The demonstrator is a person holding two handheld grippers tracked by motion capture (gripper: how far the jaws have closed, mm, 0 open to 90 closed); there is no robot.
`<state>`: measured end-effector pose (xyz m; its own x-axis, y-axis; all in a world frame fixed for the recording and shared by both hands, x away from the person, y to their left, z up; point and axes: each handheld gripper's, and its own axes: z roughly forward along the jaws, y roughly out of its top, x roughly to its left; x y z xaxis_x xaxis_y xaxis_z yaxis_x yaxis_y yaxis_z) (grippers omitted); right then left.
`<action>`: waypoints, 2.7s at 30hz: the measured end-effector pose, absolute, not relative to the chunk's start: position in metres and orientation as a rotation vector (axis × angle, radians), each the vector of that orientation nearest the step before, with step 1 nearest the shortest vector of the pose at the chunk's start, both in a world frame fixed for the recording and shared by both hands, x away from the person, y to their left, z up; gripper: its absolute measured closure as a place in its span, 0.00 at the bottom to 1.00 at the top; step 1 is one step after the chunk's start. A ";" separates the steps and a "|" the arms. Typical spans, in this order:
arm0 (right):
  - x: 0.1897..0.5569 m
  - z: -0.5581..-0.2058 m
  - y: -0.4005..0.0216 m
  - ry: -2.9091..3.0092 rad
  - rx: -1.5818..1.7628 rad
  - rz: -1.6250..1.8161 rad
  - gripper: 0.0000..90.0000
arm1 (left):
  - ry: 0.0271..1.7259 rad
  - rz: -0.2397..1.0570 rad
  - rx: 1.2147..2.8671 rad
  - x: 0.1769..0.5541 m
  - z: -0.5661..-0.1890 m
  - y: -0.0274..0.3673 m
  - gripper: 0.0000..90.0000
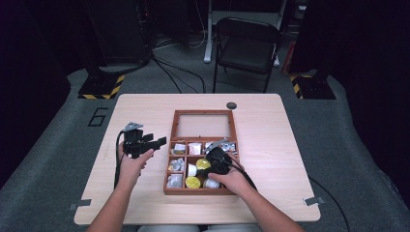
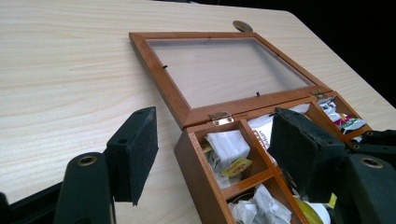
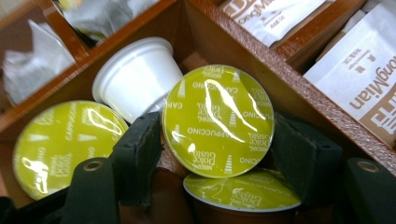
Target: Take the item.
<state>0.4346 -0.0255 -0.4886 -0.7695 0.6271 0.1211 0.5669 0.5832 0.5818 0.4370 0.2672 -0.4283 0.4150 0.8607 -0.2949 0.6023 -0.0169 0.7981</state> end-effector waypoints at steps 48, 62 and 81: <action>0.429 -0.446 -0.055 2.593 0.994 1.093 0.41 | 1.286 0.326 1.712 0.444 -0.430 0.265 0.36; 0.436 -0.435 -0.105 2.451 1.151 1.089 0.41 | 1.262 0.307 1.734 0.453 -0.431 0.254 0.36; 0.459 -0.451 -0.191 2.203 1.449 0.957 0.41 | 1.258 0.326 1.761 0.457 -0.433 0.253 0.37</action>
